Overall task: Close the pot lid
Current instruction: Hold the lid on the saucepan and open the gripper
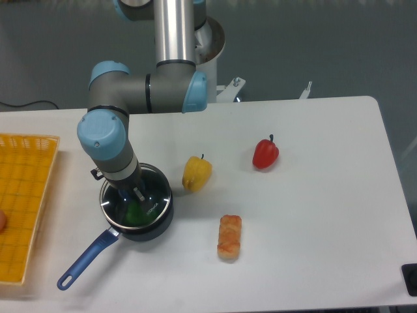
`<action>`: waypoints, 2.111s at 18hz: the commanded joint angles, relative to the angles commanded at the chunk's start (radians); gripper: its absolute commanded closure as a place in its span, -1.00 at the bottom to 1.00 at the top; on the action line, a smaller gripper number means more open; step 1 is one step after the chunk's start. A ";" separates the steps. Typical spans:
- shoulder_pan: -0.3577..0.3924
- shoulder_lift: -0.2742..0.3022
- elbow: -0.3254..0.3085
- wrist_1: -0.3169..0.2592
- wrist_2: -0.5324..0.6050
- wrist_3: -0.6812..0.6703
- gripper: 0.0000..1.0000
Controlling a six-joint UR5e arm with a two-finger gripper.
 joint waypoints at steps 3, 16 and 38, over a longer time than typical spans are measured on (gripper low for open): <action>-0.002 -0.003 0.000 0.003 0.002 -0.002 0.18; -0.002 -0.015 0.008 0.005 0.003 -0.006 0.18; -0.006 -0.028 0.011 0.006 0.008 -0.008 0.18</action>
